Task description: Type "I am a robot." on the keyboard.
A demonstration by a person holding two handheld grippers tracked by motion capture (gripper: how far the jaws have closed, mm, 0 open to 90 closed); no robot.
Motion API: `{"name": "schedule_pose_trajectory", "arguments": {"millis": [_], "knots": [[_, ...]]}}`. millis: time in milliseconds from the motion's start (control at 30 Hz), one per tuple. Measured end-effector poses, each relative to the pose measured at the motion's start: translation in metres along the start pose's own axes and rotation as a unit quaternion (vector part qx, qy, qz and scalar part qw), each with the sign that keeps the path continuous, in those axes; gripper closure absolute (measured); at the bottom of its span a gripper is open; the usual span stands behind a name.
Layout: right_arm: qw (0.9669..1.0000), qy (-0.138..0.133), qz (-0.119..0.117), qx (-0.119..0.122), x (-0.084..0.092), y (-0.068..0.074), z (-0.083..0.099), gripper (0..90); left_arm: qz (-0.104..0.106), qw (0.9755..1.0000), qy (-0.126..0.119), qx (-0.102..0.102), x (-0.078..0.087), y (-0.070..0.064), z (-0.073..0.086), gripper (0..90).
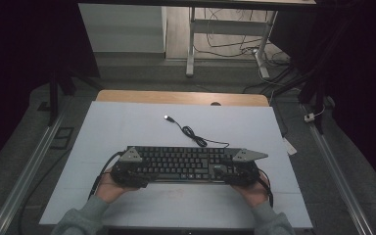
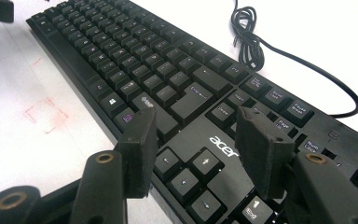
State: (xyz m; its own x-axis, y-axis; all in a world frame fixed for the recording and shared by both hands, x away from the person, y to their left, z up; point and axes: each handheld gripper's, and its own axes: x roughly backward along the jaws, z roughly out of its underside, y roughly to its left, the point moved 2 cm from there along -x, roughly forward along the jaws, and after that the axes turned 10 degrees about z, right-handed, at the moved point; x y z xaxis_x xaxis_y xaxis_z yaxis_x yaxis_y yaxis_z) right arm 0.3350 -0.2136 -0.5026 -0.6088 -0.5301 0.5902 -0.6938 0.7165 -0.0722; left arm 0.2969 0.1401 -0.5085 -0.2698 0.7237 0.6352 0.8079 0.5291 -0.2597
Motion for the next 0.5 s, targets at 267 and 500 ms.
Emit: {"name": "schedule_pose_trajectory", "arguments": {"millis": [267, 500], "knots": [[1.0, 0.0, 0.001, 0.0, 0.0, 0.0, 0.0, 49.1, -0.003, 0.9998, 0.016, -0.011, -0.015, -0.005, -0.001, 40.6], [1.0, -0.001, 0.002, 0.0, 0.0, 0.0, 0.0, 49.1, -0.008, 0.9996, 0.021, -0.018, -0.021, -0.006, -0.002, 49.3]]}}
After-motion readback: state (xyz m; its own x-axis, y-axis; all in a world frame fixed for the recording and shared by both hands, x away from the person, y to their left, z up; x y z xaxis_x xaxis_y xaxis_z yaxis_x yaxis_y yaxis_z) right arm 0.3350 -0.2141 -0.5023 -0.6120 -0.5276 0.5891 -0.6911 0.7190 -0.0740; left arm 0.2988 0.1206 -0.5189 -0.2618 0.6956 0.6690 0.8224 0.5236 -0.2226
